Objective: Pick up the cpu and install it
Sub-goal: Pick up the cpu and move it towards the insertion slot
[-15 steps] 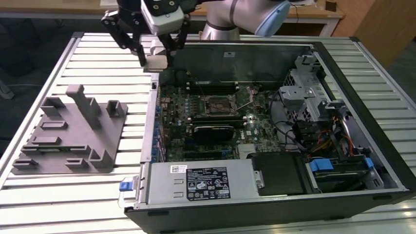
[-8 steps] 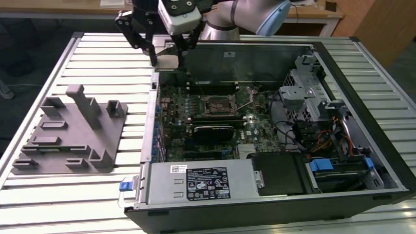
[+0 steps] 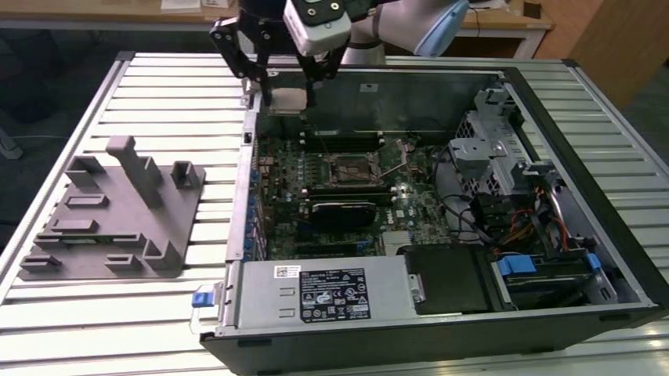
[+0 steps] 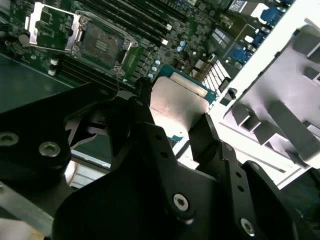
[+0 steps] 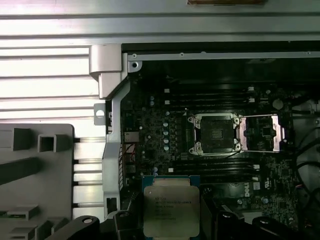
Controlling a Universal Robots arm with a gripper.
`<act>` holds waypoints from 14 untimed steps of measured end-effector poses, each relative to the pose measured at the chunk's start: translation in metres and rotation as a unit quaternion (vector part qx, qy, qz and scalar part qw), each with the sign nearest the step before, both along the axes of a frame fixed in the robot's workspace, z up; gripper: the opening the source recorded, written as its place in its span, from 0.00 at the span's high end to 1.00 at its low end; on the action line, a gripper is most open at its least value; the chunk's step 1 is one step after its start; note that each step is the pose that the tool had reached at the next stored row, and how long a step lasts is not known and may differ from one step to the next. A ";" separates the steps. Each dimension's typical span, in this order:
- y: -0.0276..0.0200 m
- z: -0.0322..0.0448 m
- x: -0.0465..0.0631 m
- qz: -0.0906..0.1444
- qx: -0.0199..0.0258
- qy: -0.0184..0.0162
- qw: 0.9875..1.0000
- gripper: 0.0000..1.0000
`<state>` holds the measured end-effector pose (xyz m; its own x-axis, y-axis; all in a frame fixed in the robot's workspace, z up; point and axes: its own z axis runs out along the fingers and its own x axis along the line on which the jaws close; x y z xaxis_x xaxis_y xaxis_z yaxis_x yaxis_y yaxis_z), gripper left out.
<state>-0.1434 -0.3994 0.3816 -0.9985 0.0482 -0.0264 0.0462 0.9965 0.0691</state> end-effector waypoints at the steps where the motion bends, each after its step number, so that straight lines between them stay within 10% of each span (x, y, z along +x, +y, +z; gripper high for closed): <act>1: 0.0000 0.0000 0.003 0.000 0.000 0.000 1.000 0.46; 14: 0.0002 -0.0016 0.037 0.000 0.000 0.000 1.000 0.46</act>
<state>-0.1060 -0.3992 0.3800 -0.9985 0.0481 -0.0262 0.0462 0.9966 0.0689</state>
